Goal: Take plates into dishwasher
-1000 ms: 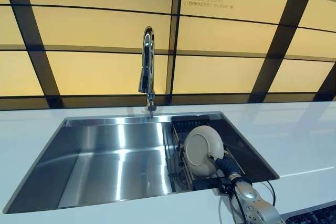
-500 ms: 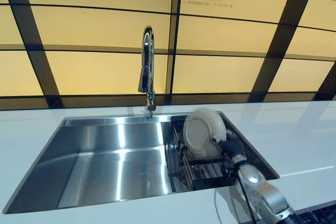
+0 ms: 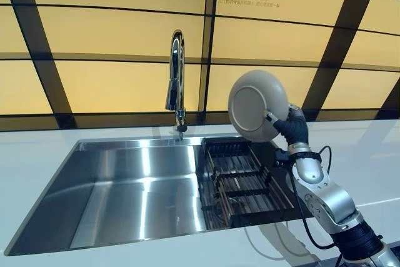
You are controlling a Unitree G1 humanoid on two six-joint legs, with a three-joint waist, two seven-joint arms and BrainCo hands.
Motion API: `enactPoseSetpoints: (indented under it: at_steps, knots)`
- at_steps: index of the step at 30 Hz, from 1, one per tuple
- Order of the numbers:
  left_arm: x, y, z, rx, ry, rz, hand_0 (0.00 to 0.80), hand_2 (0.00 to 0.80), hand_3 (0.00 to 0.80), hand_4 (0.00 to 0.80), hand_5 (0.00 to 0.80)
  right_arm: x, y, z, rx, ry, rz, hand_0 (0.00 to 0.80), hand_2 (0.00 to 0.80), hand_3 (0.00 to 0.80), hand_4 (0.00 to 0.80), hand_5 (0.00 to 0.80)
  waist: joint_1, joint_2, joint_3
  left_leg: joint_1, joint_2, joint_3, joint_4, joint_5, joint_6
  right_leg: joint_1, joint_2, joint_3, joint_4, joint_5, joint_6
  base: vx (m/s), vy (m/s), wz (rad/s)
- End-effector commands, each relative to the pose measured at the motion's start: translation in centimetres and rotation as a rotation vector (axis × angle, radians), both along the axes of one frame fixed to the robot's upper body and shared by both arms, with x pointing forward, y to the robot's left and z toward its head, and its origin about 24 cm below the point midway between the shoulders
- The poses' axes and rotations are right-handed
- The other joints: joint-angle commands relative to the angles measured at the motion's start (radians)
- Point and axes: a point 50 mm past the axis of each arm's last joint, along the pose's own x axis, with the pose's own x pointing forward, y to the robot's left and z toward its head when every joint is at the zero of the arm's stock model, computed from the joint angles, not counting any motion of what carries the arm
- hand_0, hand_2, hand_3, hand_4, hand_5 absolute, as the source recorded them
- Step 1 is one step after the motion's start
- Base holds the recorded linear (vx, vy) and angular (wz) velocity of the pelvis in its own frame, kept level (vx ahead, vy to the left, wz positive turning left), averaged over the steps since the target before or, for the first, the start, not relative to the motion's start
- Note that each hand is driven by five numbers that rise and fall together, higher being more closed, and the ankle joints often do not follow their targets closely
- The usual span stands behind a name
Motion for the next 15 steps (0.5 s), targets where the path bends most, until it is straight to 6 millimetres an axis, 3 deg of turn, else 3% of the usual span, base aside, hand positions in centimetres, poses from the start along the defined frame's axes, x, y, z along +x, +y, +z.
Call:
enactPoseSetpoints:
  at_steps: [1,5,10,15]
  knots:
    - [2.5,0.8,0.7,0.036,-0.052,-0.055,0.0,0.0,0.0,0.0,0.0,-2.0,-1.0,7.5,0.054,-0.364,-0.025,0.8,0.8,0.8,0.8,0.8,0.028,0.006,-0.004,-0.024,-0.057,0.015,0.007,-0.062,0.08,0.061,-0.028,0.015,0.111,-0.157,0.092,0.024,0.038,0.0]
    - [2.1,0.9,0.6,0.024,-0.054,-0.031,0.0,0.0,0.0,0.0,0.0,-3.0,-1.5,8.5,0.041,-0.433,-0.06,0.8,0.8,0.8,0.8,0.8,0.023,0.009,-0.009,-0.025,-0.058,0.02,0.011,-0.065,0.082,0.055,-0.032,0.02,0.12,-0.16,0.094,0.04,0.079,0.0]
    - [1.4,0.8,0.4,0.016,-0.058,0.004,0.0,0.0,0.0,0.0,0.0,-4.7,-4.7,8.6,0.036,-0.504,-0.192,0.8,0.8,0.8,0.8,0.8,0.002,0.0,-0.001,-0.03,-0.055,0.036,0.03,-0.077,0.092,0.031,-0.037,0.044,0.157,-0.153,0.106,0.027,0.078,-0.02]
    - [0.5,1.6,0.4,0.042,-0.033,-0.006,0.0,0.0,0.0,0.0,0.0,-7.1,-8.6,8.1,0.112,-0.578,-0.356,0.8,0.8,0.8,0.8,0.8,-0.027,-0.025,0.021,-0.047,-0.048,0.06,0.05,-0.088,0.104,-0.016,-0.045,0.08,0.196,-0.1,0.137,-0.014,0.041,-0.22]
